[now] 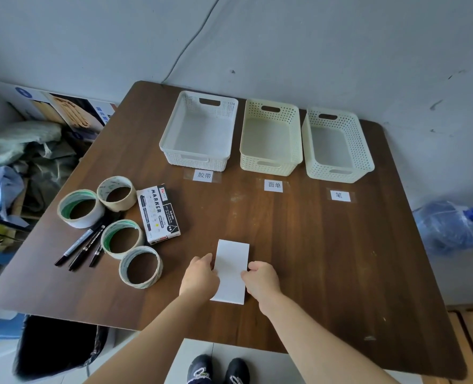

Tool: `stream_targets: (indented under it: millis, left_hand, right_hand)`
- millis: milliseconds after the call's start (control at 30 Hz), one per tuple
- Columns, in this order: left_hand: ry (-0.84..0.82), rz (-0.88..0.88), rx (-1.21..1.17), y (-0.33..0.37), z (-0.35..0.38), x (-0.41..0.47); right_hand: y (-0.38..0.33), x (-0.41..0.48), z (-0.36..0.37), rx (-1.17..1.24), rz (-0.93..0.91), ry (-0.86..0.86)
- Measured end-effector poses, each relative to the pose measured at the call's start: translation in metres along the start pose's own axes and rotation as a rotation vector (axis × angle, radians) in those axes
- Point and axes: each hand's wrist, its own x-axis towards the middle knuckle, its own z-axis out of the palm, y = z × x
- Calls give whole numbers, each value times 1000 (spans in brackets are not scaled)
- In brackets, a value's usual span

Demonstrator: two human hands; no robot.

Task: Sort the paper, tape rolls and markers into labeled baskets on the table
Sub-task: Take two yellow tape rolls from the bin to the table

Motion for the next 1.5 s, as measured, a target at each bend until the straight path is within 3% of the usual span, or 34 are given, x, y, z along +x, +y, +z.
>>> stream_targets:
  millis: [100,267,433,900,1500]
  left_hand:
    - [46,29,-108,5,-19,-3]
    - [167,51,-512,20,-57,-14]
    - [268,50,-767,29,-103,-41]
    - [761,41,-1053,-2,-168,-174]
    - [1466,-271,-1220,-181,-150,-443]
  right_hand:
    - [-20,-8,-7,49,-63,41]
    - [-62,-28,-15,137,-216,107]
    - [-106,-56,-23,211,-385,51]
    - [-163,-163,-7,160,-779,-313]
    - [-99,-421,150,-24,-1099,-969]
